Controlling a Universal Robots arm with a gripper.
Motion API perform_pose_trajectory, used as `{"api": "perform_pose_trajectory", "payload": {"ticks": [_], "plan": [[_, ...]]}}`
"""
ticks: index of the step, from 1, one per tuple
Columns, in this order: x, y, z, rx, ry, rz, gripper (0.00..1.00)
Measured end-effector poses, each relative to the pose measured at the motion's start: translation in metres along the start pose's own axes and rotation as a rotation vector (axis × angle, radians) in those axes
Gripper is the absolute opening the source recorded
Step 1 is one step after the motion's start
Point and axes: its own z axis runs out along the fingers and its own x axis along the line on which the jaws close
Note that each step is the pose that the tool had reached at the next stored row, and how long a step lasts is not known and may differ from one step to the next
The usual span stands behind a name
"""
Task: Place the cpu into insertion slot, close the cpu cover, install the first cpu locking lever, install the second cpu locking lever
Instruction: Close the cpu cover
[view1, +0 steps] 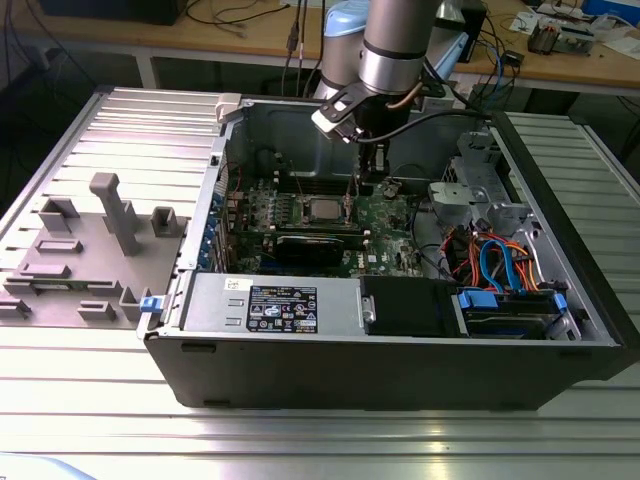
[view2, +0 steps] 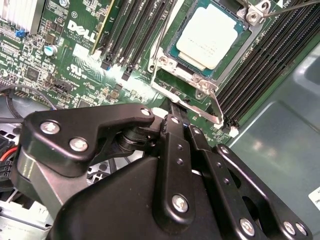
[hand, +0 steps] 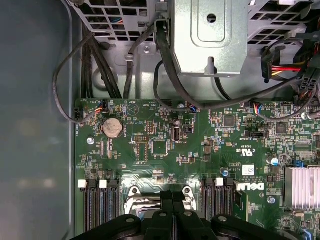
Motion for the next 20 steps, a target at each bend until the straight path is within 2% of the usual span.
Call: {"api": "perform_pose_trajectory", "payload": {"ticks": [20], "plan": [[0.0000, -0.0066, 0.0000, 0.0000, 0.0000, 0.000, 0.11]]}}
